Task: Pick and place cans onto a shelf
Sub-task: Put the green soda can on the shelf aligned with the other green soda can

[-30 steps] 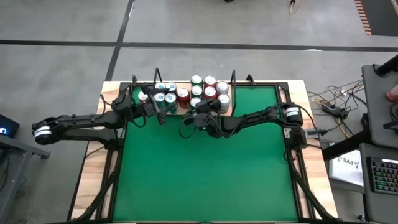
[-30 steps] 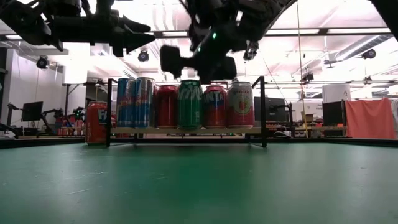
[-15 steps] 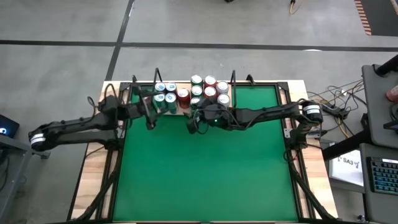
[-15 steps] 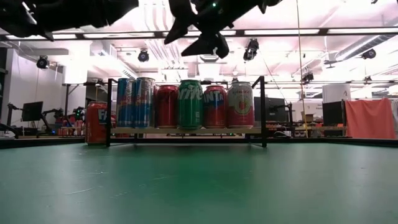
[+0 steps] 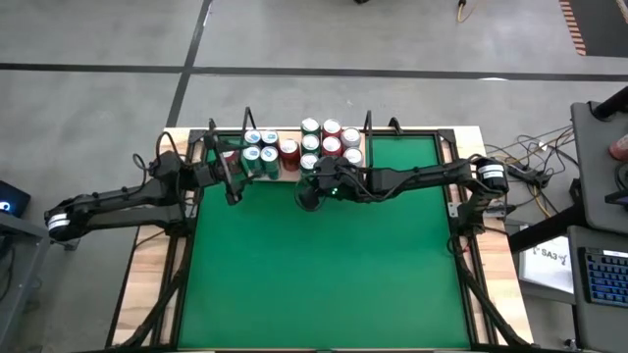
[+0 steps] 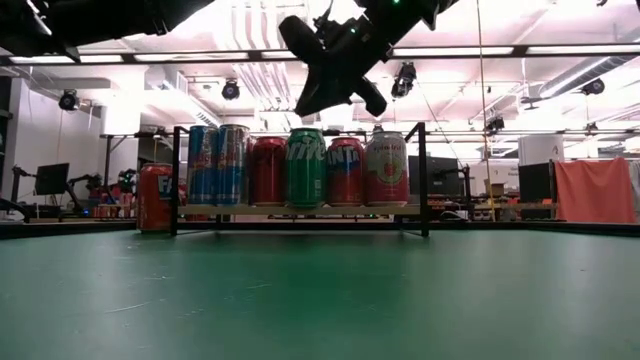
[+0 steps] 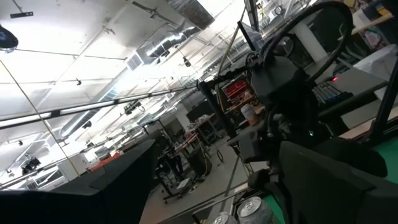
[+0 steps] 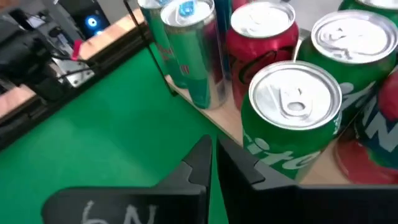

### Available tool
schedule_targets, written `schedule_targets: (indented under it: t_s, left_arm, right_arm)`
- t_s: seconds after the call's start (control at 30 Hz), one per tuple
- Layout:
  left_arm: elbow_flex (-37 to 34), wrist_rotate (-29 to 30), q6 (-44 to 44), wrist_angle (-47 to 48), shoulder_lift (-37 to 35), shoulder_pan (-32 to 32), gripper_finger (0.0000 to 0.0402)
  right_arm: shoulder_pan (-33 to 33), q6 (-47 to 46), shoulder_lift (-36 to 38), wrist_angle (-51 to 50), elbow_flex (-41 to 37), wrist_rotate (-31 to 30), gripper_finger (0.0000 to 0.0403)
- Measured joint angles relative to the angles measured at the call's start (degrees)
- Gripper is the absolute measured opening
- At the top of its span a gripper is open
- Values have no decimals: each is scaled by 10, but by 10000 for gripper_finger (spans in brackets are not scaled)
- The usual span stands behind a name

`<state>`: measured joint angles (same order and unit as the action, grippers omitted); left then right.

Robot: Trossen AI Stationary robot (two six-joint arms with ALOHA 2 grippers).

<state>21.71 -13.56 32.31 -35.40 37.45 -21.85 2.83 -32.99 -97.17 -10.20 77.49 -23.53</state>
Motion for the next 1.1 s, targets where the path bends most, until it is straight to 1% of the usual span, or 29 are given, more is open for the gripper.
schedule_targets:
  t_s: [0.13,0.2,0.3,0.8,1.1]
  left_arm:
    - [0,0,2,0,0,0,322]
    - [0,1,6,0,0,0,322]
    - [0,4,7,-1,1,0,322]
    - [0,11,12,0,4,0,322]
    - [0,11,12,0,4,0,322]
  right_arm:
    - [6,0,-16,4,0,0,13]
    - [6,1,-24,13,0,-11,13]
    - [8,6,-24,17,0,-25,13]
    - [25,6,-24,-3,0,-26,12]
    - [32,24,-24,-3,0,-35,12]
